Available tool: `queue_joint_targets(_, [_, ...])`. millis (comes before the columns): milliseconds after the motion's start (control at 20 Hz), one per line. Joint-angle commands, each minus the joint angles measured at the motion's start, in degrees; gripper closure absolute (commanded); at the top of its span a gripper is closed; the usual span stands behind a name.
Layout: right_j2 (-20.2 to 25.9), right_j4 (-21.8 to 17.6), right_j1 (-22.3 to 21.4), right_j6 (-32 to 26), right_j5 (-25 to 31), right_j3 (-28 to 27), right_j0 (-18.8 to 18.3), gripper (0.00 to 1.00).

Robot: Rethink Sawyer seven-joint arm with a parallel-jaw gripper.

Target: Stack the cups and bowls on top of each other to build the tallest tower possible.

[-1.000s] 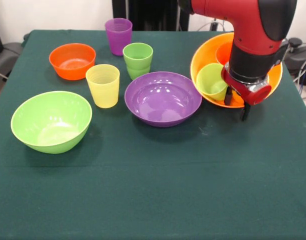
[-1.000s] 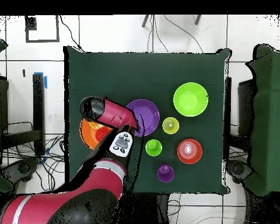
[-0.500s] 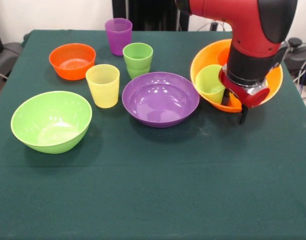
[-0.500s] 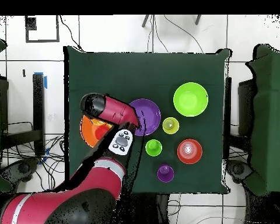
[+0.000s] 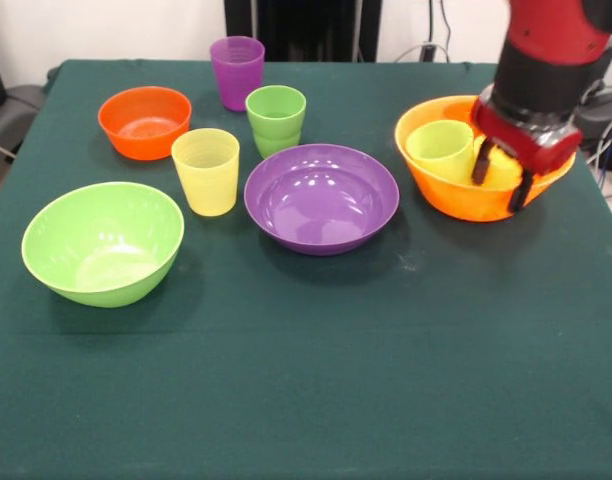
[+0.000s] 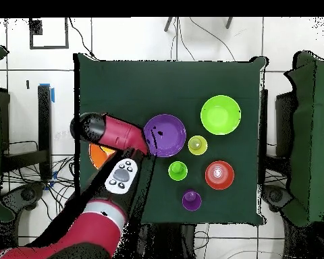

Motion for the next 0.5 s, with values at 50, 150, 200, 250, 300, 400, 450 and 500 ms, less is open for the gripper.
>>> queue_joint_targets(50, [1.6, -0.6, -4.0, 12.2, 7.3, 2.5, 2.2, 0.00])
queue_joint_targets(150, [1.9, -0.3, -3.9, 11.7, 6.7, 2.6, 1.9, 0.00])
queue_joint_targets(200, [2.0, -0.2, -3.9, 11.7, 6.6, 2.7, 1.9, 0.00])
queue_joint_targets(250, [2.0, -0.1, -3.9, 11.7, 6.5, 2.8, 2.0, 0.00])
queue_joint_targets(300, [2.1, -0.1, -3.8, 11.5, 6.2, 2.8, 1.9, 0.00])
queue_joint_targets(400, [2.3, -0.1, -3.3, 11.1, 5.2, 2.9, 1.7, 0.00])
queue_joint_targets(450, [2.4, -0.1, -3.0, 11.0, 4.7, 2.8, 1.6, 0.00])
queue_joint_targets(500, [2.6, -0.2, -2.6, 10.8, 4.1, 2.9, 1.4, 0.00])
